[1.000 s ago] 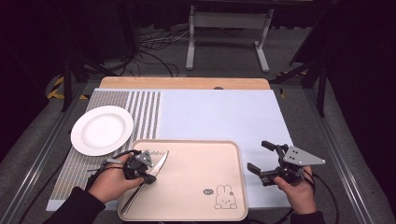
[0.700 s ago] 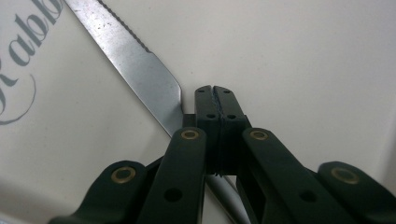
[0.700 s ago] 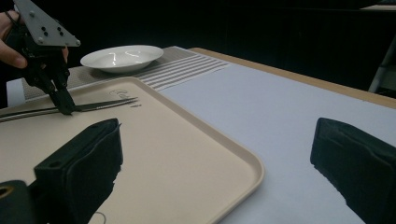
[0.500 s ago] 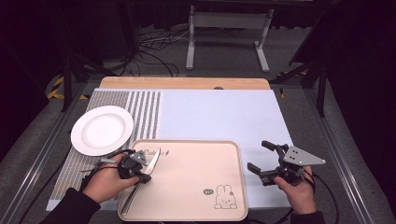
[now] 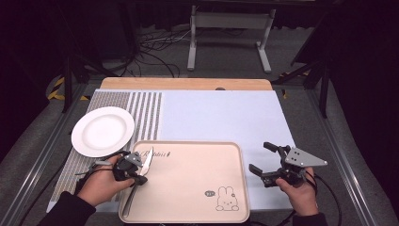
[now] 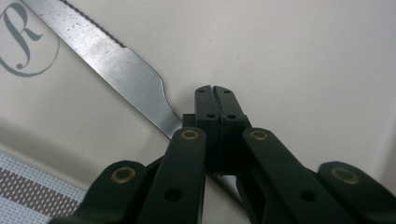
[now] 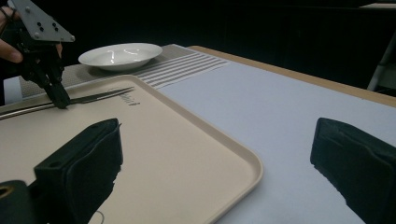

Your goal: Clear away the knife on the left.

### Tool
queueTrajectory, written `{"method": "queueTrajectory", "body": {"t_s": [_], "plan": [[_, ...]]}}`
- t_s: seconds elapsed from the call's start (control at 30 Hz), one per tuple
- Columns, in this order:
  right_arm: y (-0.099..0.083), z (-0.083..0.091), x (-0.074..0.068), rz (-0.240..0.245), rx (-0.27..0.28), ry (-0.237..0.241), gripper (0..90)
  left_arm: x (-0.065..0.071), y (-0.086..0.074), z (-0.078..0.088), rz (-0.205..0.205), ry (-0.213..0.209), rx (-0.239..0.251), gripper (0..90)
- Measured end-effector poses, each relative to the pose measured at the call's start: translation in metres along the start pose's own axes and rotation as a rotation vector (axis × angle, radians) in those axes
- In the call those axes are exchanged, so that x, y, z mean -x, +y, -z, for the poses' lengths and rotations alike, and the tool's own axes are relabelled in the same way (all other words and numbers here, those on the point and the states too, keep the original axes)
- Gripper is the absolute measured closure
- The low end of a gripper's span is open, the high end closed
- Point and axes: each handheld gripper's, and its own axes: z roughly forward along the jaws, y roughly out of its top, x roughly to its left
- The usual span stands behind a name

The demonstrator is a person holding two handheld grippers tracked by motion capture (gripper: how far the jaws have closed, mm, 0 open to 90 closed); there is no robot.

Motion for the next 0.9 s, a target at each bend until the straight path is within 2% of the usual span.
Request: {"method": "queueTrajectory", "body": {"t_s": [0.9], "plan": [[0.0,-0.001,0.0,-0.003,0.0,-0.001,2.9,-0.003,-0.012,0.007,0.035,0.008,-0.013,89.9]]}}
